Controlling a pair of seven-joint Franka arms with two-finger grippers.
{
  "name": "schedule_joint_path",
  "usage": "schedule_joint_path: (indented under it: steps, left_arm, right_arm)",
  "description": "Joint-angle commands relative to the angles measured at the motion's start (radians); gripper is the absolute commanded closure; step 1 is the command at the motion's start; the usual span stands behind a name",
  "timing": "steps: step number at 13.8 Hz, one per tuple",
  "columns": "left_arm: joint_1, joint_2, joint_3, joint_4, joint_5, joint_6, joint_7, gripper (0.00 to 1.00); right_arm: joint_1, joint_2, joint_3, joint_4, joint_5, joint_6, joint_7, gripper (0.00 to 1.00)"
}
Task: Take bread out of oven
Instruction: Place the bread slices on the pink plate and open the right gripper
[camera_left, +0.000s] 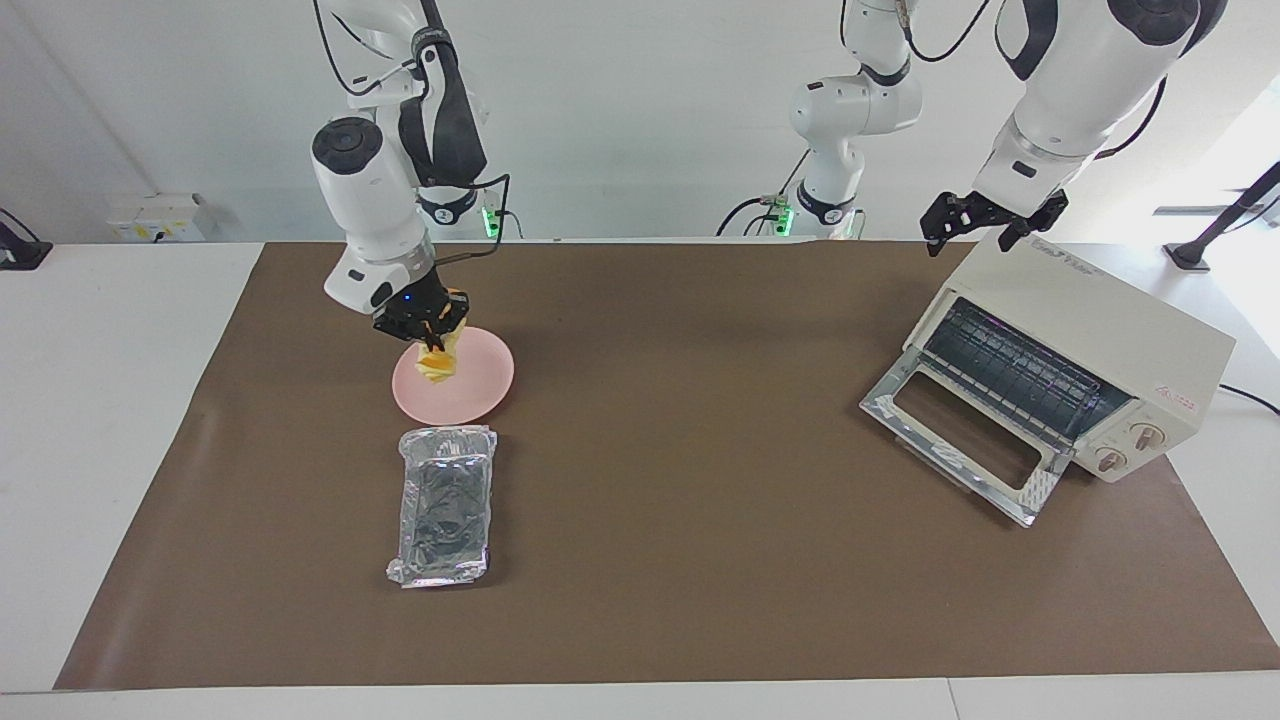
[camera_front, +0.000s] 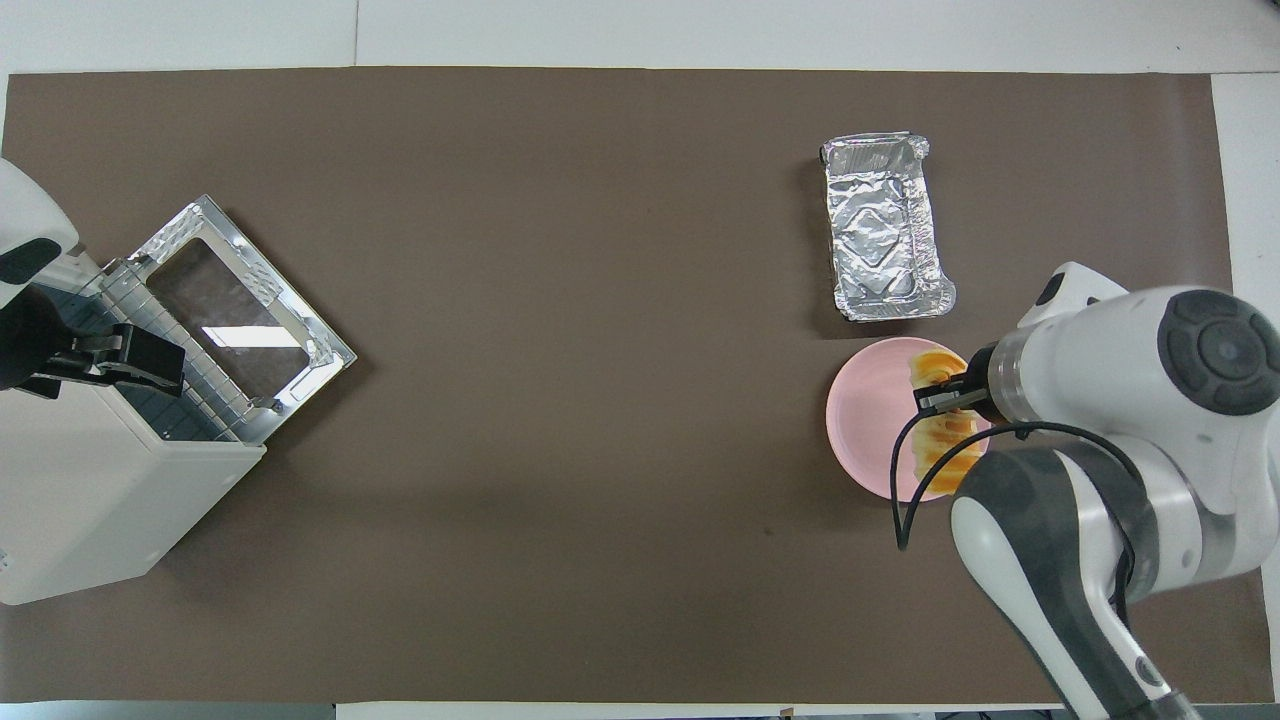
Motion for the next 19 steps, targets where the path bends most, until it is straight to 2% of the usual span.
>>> schedule_joint_path:
  steps: [1,3,6,7,10,11,12,13,14,17,19]
  left_arm:
    - [0.019,-0.024,-0.008,-0.021,-0.015,-0.002,0.001,0.0]
    - [0.019,-0.024,-0.008,-0.021,-0.015,-0.002,0.001,0.0]
    - [0.019,-0.024,-0.008,-0.021,-0.015,-0.002,0.001,0.0]
    - [0.019,-0.024,-0.008,-0.021,-0.015,-0.002,0.001,0.0]
    - [0.019,-0.024,-0.008,-0.021,-0.015,-0.002,0.001,0.0]
    - [0.019,-0.024,-0.008,-0.021,-0.015,-0.002,0.001,0.0]
    - [0.019,-0.024,-0.008,-0.021,-0.015,-0.002,0.001,0.0]
    - [0.019,-0.024,-0.008,-0.021,-0.015,-0.002,0.001,0.0]
    - [0.019,-0.024,-0.008,-0.021,-0.015,-0.002,0.001,0.0]
    - [0.019,-0.024,-0.008,-0.021,-0.015,0.0,0.001,0.0]
    - [0.019,-0.024,-0.008,-0.021,-0.015,-0.002,0.001,0.0]
  right_arm:
    - [0.029,-0.113,0.002,-0.225,0.023,0.179,-0.013,1.0]
    - [0.032,-0.081,0.004,-0.282,0.023,0.299,-0.013,1.0]
    - [0.032,0.031,0.002,-0.282,0.023,0.434,-0.03,1.0]
    - [0.032,0.056,0.002,-0.281,0.023,0.465,-0.03,1.0]
    - [0.032,0.061,0.002,-0.273,0.023,0.461,-0.022,1.0]
    - [0.032,0.061,0.002,-0.27,0.023,0.459,-0.022,0.92]
    - [0.029,0.061,0.002,-0.267,0.023,0.455,-0.022,0.44]
    - [0.023,0.061,0.002,-0.261,0.023,0.453,-0.025,0.0]
    - [0.023,0.061,0.002,-0.237,0.023,0.436,-0.027,0.0]
    - [0.017,0.059,0.001,-0.065,0.025,0.156,-0.028,0.0]
    - [-0.001,0.048,-0.004,0.022,0.023,0.029,-0.045,0.0]
